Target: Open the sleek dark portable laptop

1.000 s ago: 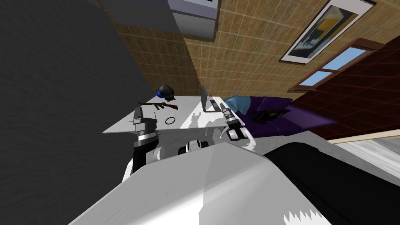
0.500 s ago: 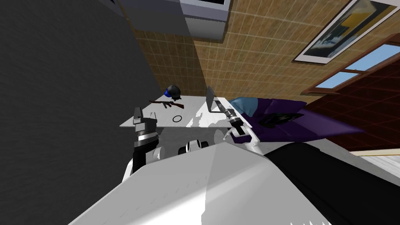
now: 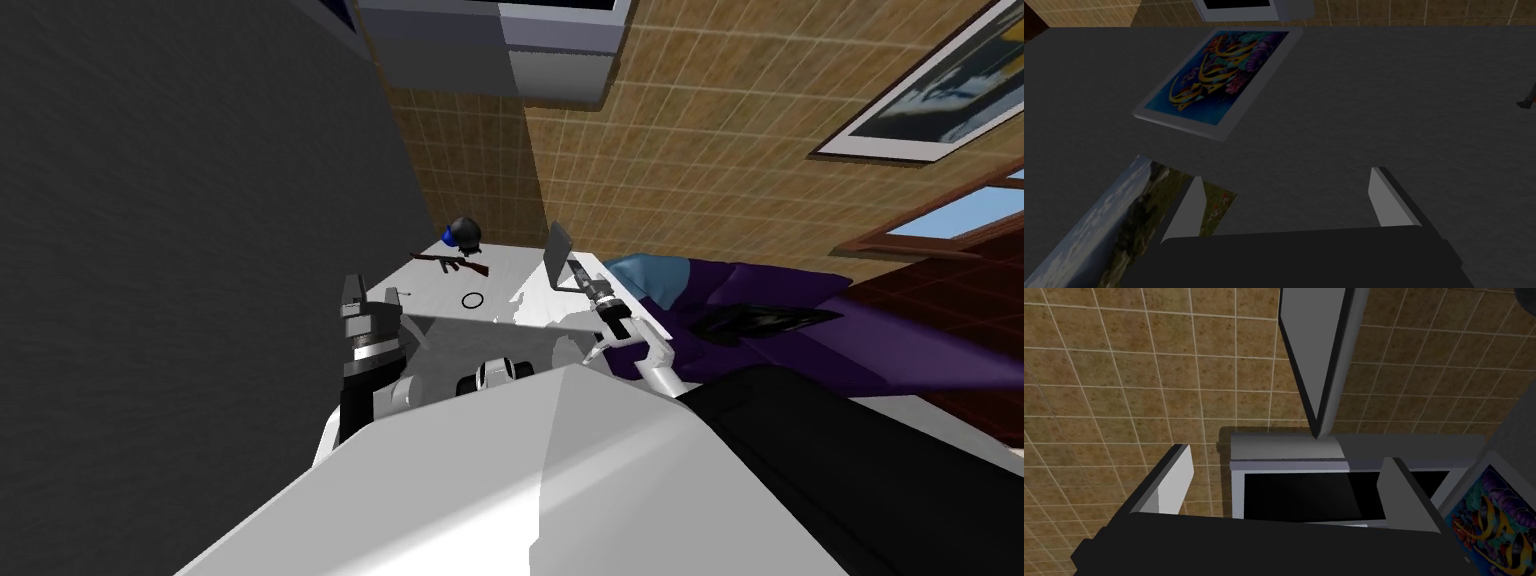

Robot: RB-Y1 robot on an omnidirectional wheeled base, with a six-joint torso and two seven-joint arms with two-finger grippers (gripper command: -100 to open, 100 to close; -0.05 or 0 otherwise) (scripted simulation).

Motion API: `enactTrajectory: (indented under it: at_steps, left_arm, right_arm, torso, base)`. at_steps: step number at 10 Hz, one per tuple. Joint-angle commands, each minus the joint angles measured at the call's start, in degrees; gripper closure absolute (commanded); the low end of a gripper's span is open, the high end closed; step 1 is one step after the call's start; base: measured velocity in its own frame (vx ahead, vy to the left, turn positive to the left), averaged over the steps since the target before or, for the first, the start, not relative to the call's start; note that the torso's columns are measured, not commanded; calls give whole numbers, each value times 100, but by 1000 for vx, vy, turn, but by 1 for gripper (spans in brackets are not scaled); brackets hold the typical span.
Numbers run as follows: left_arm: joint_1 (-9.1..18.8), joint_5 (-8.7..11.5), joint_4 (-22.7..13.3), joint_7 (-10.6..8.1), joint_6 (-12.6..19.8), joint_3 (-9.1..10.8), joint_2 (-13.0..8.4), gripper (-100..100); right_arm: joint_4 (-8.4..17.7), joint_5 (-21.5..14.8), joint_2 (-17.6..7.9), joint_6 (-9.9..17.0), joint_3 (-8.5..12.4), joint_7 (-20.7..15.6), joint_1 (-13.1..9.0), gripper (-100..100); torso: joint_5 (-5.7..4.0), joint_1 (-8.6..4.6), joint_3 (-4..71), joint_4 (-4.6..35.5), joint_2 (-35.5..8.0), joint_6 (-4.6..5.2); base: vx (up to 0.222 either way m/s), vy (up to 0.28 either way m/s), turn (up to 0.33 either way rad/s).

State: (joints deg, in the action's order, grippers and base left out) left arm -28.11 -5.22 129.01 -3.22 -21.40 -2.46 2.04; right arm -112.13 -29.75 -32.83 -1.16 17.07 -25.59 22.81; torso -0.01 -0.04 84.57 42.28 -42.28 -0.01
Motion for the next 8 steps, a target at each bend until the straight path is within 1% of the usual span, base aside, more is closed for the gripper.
enactTrajectory:
  at_steps: [1,5,8]
  left_arm:
    - [0,0,0,0,0,0,0,0]
    - [0,0,0,0,0,1,0,0]
    - [0,0,0,0,0,1,0,0]
  right_arm:
    - [419,-247,-282,292,122,-253,-88,-100]
    - [1008,-539,-702,732,248,-573,-250,-100]
    - [1379,-717,-962,1009,325,-773,-355,-100]
  torso:
    - [-1,-1,1,-1,2,0]
    - [0,3,-3,1,-5,3]
    - [1,6,2,-1,4,0]
  base:
    - [14,85,217]
    - [16,74,202]
    - [18,69,192]
